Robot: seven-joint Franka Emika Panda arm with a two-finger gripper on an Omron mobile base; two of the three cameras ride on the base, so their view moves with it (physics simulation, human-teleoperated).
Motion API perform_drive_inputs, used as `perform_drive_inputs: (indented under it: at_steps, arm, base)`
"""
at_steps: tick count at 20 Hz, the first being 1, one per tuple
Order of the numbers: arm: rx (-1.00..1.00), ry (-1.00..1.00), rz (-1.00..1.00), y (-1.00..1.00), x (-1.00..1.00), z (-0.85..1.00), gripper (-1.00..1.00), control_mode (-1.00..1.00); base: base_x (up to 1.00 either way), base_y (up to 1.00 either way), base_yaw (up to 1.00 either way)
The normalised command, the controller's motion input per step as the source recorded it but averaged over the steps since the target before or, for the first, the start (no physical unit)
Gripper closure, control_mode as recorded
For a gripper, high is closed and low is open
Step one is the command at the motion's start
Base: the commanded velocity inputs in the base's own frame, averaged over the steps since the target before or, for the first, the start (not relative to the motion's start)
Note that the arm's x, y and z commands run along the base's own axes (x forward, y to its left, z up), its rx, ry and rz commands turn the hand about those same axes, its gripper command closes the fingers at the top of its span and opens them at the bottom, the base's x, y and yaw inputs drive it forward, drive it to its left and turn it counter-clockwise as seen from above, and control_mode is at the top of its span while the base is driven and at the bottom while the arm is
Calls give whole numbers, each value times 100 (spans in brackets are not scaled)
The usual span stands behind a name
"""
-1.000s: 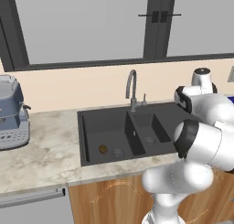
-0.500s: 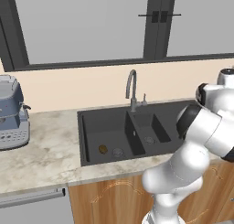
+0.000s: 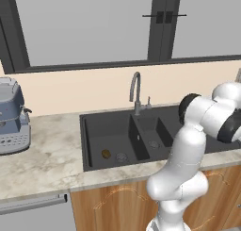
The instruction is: Pick up all produce items and place them in the sink. Turn on the sink faucet to wash them. Then turn the sink off and put them in the tray.
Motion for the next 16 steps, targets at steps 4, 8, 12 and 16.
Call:
perform_drive_inputs:
  at_steps: [4,8,12,16]
  arm:
    - [2,0,-10,-79,0,0,-100,-100]
    - [3,0,-9,-74,-3,-15,-100,-100]
    - [3,0,-8,-73,-1,-22,-100,-100]
    - [1,0,-6,-53,0,-18,-100,-100]
  base:
    - [0,0,0]
    - [0,0,0]
    - [0,0,0]
    - [0,0,0]
